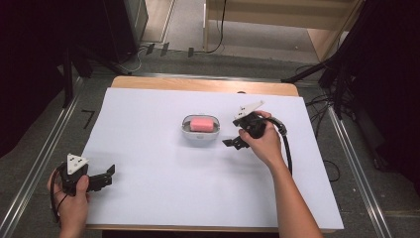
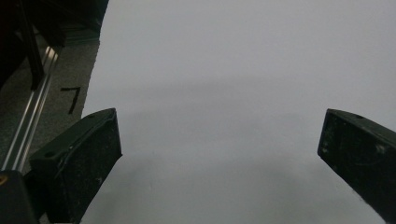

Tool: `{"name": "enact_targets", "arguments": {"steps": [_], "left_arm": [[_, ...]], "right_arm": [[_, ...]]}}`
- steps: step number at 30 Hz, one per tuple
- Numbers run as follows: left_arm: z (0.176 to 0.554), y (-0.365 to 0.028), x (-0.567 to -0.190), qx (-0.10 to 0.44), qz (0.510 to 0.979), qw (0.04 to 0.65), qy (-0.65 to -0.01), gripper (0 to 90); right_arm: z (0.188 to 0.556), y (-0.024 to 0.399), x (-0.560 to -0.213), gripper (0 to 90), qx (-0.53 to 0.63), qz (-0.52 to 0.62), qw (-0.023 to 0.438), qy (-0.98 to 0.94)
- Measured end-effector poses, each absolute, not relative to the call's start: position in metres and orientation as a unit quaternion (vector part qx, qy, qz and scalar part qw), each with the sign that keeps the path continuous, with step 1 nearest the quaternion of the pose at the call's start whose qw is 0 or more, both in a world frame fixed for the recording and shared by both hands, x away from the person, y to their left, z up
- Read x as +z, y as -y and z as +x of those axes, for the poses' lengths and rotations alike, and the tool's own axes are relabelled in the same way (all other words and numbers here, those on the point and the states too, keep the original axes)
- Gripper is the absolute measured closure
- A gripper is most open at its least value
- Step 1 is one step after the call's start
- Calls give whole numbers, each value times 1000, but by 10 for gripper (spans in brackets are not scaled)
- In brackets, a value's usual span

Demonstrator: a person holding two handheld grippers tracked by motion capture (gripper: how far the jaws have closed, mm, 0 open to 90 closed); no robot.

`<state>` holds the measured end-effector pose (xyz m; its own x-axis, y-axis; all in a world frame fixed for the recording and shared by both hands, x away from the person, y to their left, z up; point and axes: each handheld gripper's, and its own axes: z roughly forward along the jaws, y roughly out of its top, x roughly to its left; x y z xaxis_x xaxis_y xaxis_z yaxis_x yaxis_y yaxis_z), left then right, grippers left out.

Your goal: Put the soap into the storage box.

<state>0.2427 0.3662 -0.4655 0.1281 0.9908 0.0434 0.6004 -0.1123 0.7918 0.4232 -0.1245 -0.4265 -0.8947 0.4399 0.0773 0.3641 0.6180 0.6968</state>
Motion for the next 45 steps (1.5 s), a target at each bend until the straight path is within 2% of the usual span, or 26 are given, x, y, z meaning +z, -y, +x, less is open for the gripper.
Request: {"name": "enact_targets", "arguments": {"steps": [6, 20, 45], "left_arm": [[243, -366, -466, 307, 680, 319, -585, 0], [242, -366, -465, 307, 680, 318, -585, 0], [242, -365, -465, 309, 680, 319, -583, 0]], "right_arm": [[409, 150, -437, 30, 383, 251, 62, -887], [380, 204, -456, 29, 401, 307, 88, -858], [332, 255, -462, 0, 414, 355, 122, -830]]}}
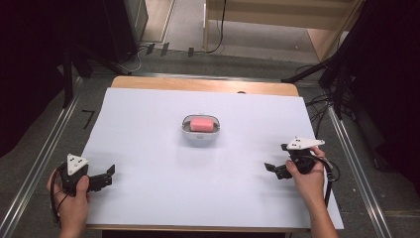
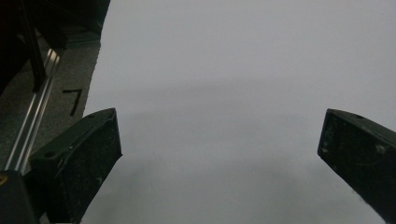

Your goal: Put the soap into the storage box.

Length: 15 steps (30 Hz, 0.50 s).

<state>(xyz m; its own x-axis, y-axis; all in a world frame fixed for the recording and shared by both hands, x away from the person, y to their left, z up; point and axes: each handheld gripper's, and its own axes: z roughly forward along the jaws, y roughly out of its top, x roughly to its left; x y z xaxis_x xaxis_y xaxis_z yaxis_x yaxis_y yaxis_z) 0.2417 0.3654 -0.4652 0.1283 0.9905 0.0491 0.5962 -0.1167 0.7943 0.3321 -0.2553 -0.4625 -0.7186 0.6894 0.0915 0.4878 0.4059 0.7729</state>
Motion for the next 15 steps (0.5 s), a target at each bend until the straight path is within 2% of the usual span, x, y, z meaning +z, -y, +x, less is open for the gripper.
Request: {"name": "enact_targets", "arguments": {"steps": [15], "left_arm": [[242, -365, -465, 311, 680, 317, -583, 0]], "right_arm": [[304, 293, -473, 0, 415, 388, 133, -812]]}}
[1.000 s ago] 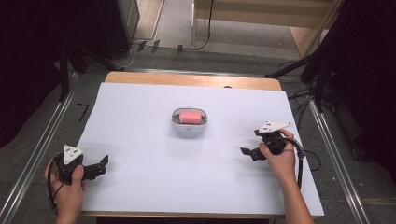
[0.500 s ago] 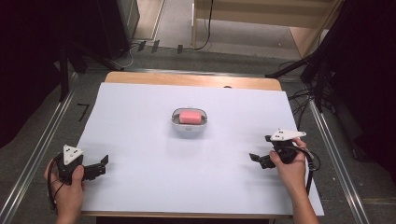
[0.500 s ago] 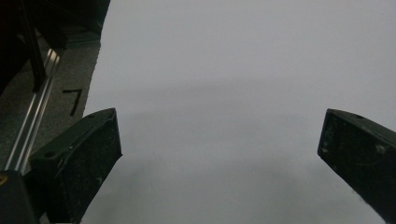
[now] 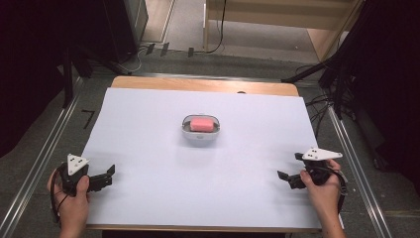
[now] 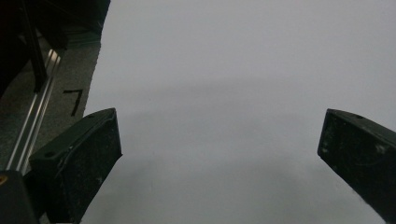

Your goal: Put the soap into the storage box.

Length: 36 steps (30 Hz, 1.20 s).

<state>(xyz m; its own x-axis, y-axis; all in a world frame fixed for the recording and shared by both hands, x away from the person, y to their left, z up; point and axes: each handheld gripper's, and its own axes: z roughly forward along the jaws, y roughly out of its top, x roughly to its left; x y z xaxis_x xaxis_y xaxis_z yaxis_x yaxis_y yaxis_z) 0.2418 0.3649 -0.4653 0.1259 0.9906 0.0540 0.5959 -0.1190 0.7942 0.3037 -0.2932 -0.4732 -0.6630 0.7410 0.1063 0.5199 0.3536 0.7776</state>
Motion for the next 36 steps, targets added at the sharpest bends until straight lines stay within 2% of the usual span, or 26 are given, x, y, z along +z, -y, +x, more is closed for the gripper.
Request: {"name": "enact_targets", "arguments": {"steps": [36], "left_arm": [[242, -365, -465, 312, 680, 317, -583, 0]], "right_arm": [[240, 360, -489, 0, 435, 456, 158, -760]]}}
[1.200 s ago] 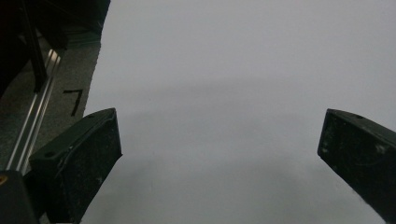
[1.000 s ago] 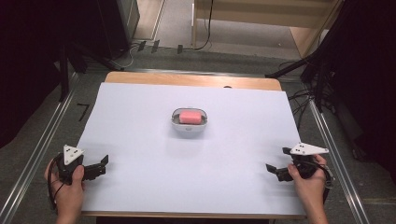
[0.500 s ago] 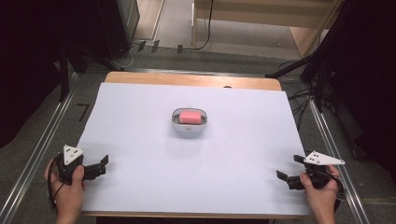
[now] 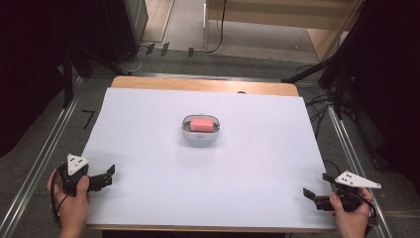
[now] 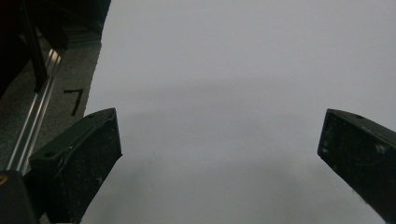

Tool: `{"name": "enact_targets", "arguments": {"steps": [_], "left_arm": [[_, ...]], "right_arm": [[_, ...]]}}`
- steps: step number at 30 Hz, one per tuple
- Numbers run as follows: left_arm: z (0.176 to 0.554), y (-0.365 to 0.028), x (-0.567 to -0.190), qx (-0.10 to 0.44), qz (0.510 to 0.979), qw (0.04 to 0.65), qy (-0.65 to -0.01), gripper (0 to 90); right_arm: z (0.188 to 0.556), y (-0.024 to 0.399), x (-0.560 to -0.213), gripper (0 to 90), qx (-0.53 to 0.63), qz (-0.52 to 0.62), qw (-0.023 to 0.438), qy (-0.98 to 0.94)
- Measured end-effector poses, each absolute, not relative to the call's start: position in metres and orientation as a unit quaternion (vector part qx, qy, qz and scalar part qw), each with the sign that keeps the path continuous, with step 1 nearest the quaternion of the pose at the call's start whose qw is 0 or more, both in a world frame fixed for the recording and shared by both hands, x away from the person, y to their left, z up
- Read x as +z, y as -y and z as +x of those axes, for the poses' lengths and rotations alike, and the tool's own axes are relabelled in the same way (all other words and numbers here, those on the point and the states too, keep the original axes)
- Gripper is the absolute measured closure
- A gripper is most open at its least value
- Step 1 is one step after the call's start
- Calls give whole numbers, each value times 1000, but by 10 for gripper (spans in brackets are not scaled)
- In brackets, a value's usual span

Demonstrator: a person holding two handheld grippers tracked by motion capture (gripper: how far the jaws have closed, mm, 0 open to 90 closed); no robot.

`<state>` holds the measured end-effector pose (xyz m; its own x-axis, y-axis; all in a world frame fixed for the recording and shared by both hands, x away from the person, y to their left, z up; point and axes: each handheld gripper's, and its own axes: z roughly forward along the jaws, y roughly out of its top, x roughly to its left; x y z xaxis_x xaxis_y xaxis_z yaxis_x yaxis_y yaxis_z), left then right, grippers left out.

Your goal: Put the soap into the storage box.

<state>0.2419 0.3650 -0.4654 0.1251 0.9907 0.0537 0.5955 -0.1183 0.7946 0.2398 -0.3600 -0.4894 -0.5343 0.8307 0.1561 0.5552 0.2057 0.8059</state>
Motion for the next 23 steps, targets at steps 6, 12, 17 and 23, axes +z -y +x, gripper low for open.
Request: {"name": "enact_targets", "arguments": {"steps": [6, 12, 17, 23], "left_arm": [[242, -365, -465, 311, 682, 313, -584, 0], [243, -365, -466, 309, 683, 313, -584, 0], [243, -365, -466, 309, 683, 313, -583, 0], [243, -364, -466, 309, 684, 309, -584, 0]], "right_arm": [[236, 361, -492, 0, 440, 460, 167, -752], [237, 364, -494, 62, 449, 464, 156, -748], [236, 361, -494, 92, 443, 453, 155, -758], [237, 363, -495, 131, 449, 452, 152, -755]]}}
